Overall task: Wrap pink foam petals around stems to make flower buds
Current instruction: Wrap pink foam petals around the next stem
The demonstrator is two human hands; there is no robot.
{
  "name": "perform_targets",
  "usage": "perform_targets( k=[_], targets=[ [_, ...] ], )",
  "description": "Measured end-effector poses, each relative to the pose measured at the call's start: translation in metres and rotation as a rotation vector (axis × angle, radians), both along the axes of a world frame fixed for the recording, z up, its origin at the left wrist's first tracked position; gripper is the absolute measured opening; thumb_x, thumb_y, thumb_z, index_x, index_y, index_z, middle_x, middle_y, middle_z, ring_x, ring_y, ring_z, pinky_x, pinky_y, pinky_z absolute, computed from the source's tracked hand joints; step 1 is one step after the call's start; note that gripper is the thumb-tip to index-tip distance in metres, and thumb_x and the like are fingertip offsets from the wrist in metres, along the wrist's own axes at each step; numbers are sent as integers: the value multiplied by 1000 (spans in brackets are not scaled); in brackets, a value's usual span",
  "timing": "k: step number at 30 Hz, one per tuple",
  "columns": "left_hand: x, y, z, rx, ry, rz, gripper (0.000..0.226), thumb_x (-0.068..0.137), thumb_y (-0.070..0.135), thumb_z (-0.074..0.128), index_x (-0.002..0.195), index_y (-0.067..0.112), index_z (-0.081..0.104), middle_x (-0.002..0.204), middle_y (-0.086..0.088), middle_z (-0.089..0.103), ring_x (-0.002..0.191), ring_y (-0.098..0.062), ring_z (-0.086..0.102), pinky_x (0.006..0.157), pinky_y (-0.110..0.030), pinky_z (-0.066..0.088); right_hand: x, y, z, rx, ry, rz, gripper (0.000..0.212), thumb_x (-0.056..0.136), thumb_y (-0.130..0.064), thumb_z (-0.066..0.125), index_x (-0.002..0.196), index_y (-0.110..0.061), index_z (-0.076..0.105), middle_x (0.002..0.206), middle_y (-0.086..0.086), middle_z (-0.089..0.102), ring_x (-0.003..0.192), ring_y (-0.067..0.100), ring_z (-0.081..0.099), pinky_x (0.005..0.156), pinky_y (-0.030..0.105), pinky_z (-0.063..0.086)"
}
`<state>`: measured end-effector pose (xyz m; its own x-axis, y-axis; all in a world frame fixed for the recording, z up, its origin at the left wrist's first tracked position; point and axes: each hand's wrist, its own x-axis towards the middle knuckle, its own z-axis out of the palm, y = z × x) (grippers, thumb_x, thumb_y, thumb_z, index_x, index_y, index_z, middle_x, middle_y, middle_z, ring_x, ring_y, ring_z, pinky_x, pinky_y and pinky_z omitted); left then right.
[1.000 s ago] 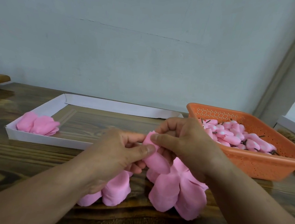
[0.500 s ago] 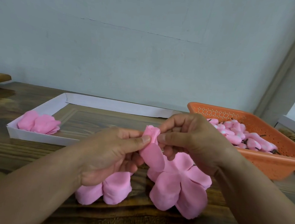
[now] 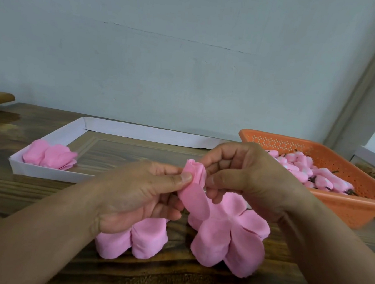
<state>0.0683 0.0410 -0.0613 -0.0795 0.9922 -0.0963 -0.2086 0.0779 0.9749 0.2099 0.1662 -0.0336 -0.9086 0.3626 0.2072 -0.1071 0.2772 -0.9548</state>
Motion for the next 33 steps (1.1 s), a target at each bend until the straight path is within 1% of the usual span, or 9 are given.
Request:
perform_targets(
  k=[4, 7, 11, 16, 18, 22, 24, 28, 33],
  targets=[
    [0, 0, 1, -10, 3, 13, 32, 66, 30, 68, 87, 7, 77, 84, -14, 65, 63, -11, 55, 51, -17, 52, -1, -5, 1, 81, 2, -50, 18, 68, 13, 71, 75, -3, 66, 58, 7, 65, 46, 17, 56, 47, 24, 47],
    [1, -1, 2, -14, -1, 20, 29, 65, 30, 69, 83, 9, 77, 82, -12, 64, 61, -10, 54, 50, -17, 51, -4, -8, 0, 86, 33, -120, 12, 74, 12, 67, 76, 2, 62, 53, 6, 61, 41, 15, 51, 44, 24, 45],
    [1, -2, 2, -19, -31, 15, 21, 63, 28, 69, 74, 13, 78, 76, -9, 65, 58, -8, 55, 49, -16, 50, -6, -11, -3, 63, 104, -169, 17, 76, 9, 67, 75, -5, 57, 53, 8, 57, 40, 15, 47, 41, 24, 41],
    [0, 0, 4, -29, -116, 100, 20, 63, 25, 68, 73, 11, 78, 67, -6, 65, 49, -8, 54, 46, -16, 52, 0, -9, 0, 165, 113, -61, 21, 69, -18, 74, 70, -2, 60, 62, 3, 62, 55, 11, 57, 52, 19, 46],
    [-1, 1, 4, -34, -95, 128, 19, 65, 27, 66, 69, 13, 77, 65, -4, 64, 52, -7, 54, 47, -16, 52, 3, -7, 2, 224, 42, 14, 26, 62, -22, 80, 74, -6, 64, 71, 5, 64, 63, 16, 59, 60, 26, 48],
    [-1, 2, 2, -52, -54, 140, 22, 65, 31, 65, 68, 13, 76, 67, -5, 66, 57, -11, 57, 49, -17, 53, 2, -8, 1, 361, -10, 41, 26, 57, -16, 81, 78, -14, 67, 88, 12, 63, 77, 36, 63, 72, 46, 55],
    [-1, 2, 2, -54, -60, 148, 21, 66, 29, 65, 68, 13, 76, 68, -6, 66, 55, -11, 58, 49, -18, 53, 0, -9, 0, 442, 7, 33, 21, 59, -17, 80, 76, -18, 68, 89, 6, 61, 81, 28, 64, 74, 45, 56],
    [-1, 2, 2, -56, -122, 170, 17, 69, 17, 64, 71, 8, 77, 69, -10, 68, 51, -11, 62, 45, -18, 52, -4, -9, -4, 520, 53, -17, 12, 71, -14, 71, 72, -24, 65, 83, -3, 60, 78, 18, 61, 69, 33, 53],
    [-1, 1, 4, -65, -140, 165, 19, 64, 22, 66, 69, 7, 77, 70, -11, 68, 52, -12, 63, 48, -20, 55, -1, -5, -3, 469, 89, 28, 7, 74, -1, 63, 75, -8, 63, 84, 15, 64, 80, 35, 61, 71, 52, 50]
  ],
)
